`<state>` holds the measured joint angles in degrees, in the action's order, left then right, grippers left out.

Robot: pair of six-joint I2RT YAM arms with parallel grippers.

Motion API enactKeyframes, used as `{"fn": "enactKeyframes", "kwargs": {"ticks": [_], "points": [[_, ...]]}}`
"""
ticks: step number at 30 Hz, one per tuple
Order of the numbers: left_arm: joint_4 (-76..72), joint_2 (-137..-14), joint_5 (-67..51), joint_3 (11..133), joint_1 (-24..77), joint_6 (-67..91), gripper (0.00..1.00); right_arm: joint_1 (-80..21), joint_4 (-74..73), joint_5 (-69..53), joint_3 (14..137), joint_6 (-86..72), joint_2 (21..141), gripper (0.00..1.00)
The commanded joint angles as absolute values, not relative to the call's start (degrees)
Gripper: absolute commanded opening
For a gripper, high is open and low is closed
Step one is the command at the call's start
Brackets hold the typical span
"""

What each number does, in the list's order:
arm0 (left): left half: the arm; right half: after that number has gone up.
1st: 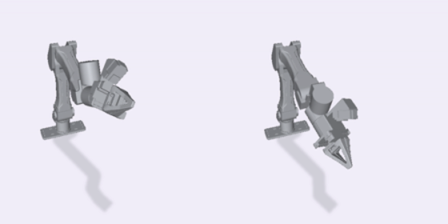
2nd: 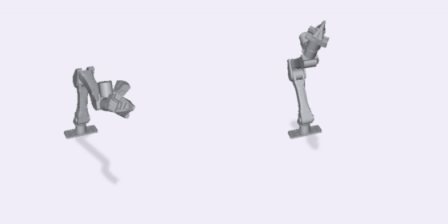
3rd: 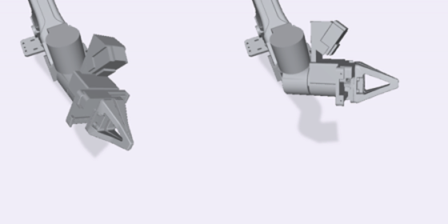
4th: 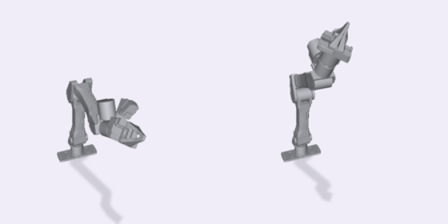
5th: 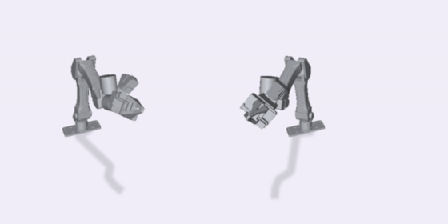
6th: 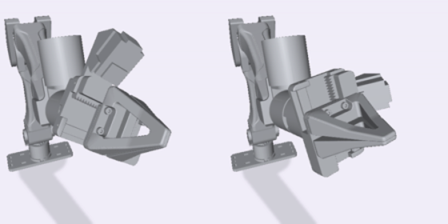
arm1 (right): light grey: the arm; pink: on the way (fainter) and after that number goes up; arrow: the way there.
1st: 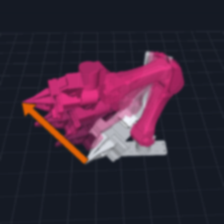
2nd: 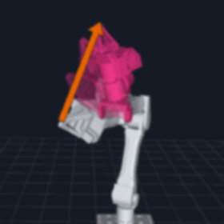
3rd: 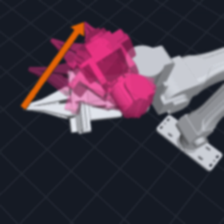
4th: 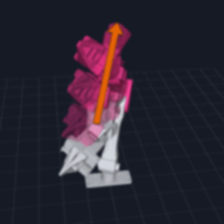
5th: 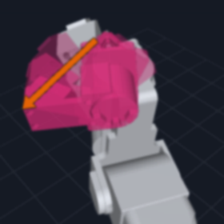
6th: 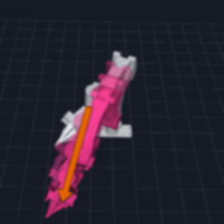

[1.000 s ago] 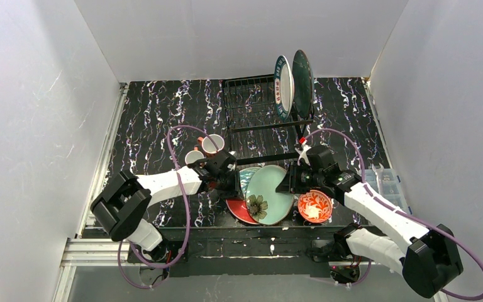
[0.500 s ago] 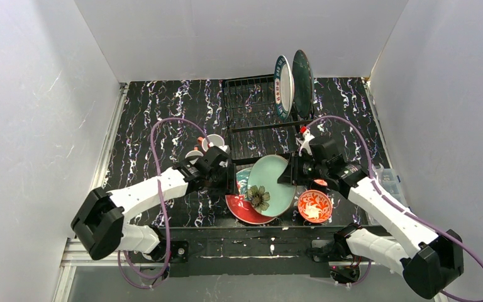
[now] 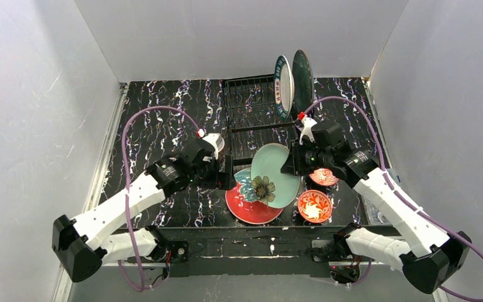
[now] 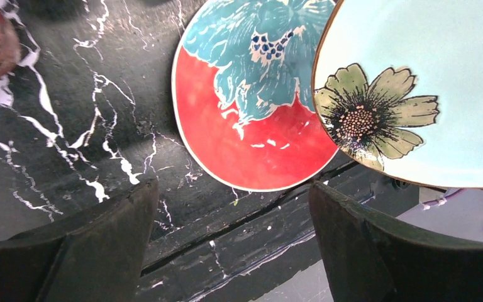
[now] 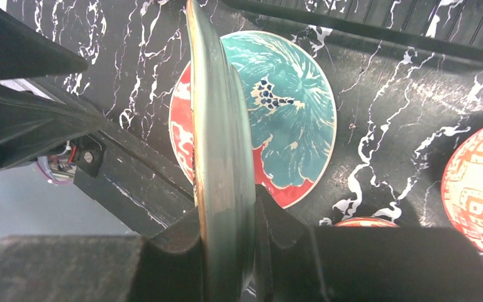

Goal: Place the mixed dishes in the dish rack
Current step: Insert the plate into the dish rack.

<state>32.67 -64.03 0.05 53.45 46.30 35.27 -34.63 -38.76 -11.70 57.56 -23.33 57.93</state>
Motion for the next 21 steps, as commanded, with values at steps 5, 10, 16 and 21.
{"fn": "enactKeyframes", "kwargs": {"ticks": [5, 10, 16, 21], "points": [[43.3, -55.8, 6.0, 60.0, 46.3, 28.3, 0.98, -40.2, -43.4, -8.4, 71.5, -18.8, 60.5, 0.01], [47.6, -52.0, 9.0, 62.4, 46.3, 25.8, 0.98, -44.8, -45.8, -4.7, 78.3, -17.5, 63.4, 0.01], [50.0, -46.7, 9.9, 62.1, 46.3, 23.5, 0.98, -46.1, -47.9, -2.4, 88.7, -16.3, 67.0, 0.01], [51.2, -43.5, 10.5, 60.8, 46.3, 21.6, 0.98, -46.2, -49.2, 2.2, 98.2, -15.3, 71.9, 0.01]]}}
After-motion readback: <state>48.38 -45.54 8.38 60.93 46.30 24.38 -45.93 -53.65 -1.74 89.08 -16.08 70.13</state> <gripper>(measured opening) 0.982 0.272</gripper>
